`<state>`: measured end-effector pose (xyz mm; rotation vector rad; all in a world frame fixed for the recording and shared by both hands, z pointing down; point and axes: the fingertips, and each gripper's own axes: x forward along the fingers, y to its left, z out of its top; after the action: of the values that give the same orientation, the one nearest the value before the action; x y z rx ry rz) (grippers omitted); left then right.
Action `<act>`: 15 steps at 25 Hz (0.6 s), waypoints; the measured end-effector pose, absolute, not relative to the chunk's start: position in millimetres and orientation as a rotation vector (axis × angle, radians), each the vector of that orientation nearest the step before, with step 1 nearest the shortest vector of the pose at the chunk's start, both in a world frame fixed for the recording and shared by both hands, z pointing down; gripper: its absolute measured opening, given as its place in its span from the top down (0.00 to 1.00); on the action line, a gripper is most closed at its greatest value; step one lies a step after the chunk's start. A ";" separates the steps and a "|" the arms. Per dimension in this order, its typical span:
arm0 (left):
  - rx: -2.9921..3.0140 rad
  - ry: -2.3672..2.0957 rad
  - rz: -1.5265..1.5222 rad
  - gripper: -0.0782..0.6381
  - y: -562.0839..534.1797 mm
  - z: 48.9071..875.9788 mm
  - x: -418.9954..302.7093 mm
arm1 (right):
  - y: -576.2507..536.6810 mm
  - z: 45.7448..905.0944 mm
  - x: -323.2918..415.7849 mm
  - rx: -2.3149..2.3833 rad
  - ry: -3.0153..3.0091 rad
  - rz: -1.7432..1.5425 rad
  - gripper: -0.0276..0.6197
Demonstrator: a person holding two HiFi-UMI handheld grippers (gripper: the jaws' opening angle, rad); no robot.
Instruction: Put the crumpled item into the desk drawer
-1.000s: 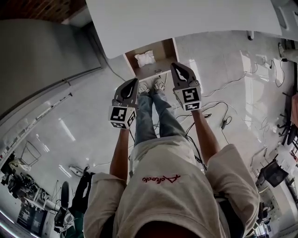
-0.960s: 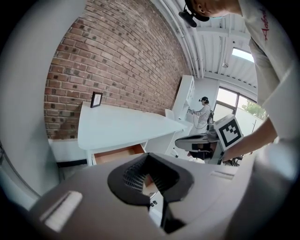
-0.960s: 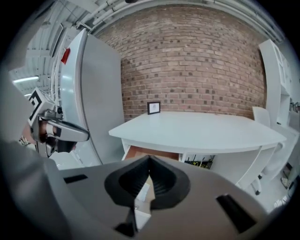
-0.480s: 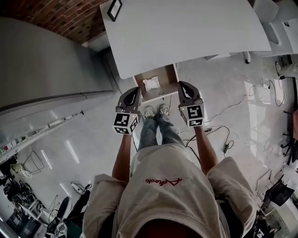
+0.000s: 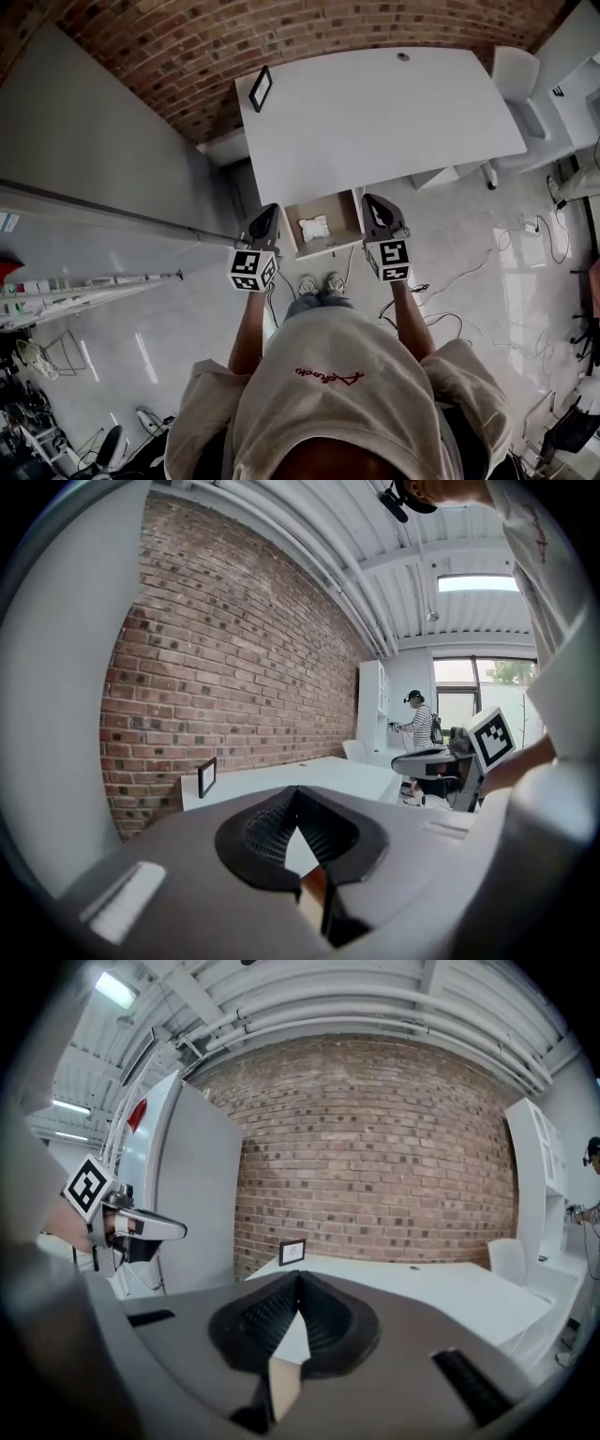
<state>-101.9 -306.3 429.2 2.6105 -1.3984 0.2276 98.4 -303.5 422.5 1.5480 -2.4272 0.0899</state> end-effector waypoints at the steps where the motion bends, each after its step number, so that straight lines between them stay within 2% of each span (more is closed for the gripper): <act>1: 2.615 -1.412 0.215 0.88 -306.6 421.8 -104.2 | -303.4 417.5 100.1 1.556 -2.426 0.081 0.94; 15: 2.672 -1.516 0.110 0.88 -335.9 354.6 -130.9 | -325.7 355.7 101.6 1.661 -2.431 -0.019 0.94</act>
<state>-130.9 -335.9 354.6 2.6722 -1.5158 0.1098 101.6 -325.7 355.7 1.6611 -2.4314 -0.0193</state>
